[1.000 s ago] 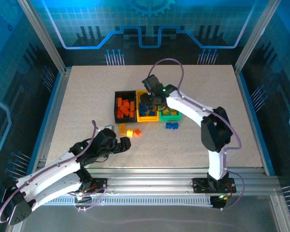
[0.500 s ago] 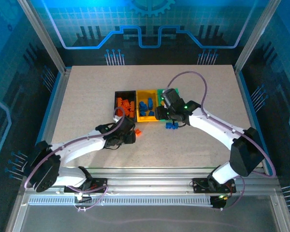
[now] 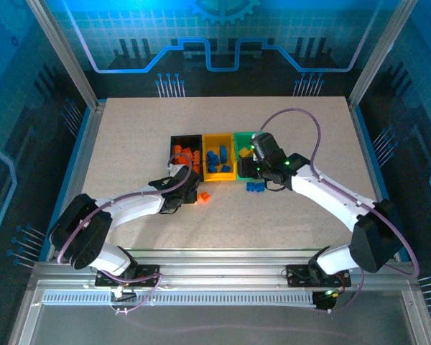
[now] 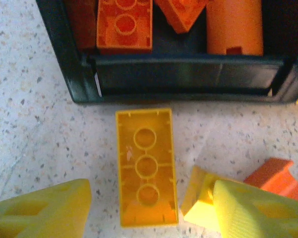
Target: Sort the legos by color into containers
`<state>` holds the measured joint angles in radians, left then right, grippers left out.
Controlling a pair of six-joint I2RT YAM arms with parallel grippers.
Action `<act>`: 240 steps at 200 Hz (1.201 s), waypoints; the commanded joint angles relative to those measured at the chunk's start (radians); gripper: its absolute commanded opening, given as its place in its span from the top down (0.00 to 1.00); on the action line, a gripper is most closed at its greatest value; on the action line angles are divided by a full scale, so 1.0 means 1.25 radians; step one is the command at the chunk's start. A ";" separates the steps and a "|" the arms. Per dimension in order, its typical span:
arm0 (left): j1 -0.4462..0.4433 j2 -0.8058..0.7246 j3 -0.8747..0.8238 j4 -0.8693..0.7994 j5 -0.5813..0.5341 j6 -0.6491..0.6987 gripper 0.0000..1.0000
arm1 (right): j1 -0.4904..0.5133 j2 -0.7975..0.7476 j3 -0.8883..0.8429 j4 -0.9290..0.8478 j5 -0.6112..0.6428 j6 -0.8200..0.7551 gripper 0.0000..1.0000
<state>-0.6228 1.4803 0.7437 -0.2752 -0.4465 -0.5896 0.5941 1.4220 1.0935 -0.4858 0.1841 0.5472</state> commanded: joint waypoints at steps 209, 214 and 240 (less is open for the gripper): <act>0.019 0.037 -0.085 0.028 -0.050 -0.040 0.71 | -0.027 -0.034 -0.028 0.024 -0.025 0.021 0.40; 0.014 0.023 -0.084 0.018 -0.050 -0.041 0.72 | -0.028 -0.036 -0.027 0.022 -0.022 0.022 0.40; -0.035 -0.087 -0.074 -0.063 -0.042 -0.052 0.74 | -0.032 -0.051 -0.033 0.012 -0.012 0.019 0.40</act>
<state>-0.6128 1.5002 0.6456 -0.2199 -0.5152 -0.6300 0.5728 1.3987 1.0657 -0.4774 0.1562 0.5583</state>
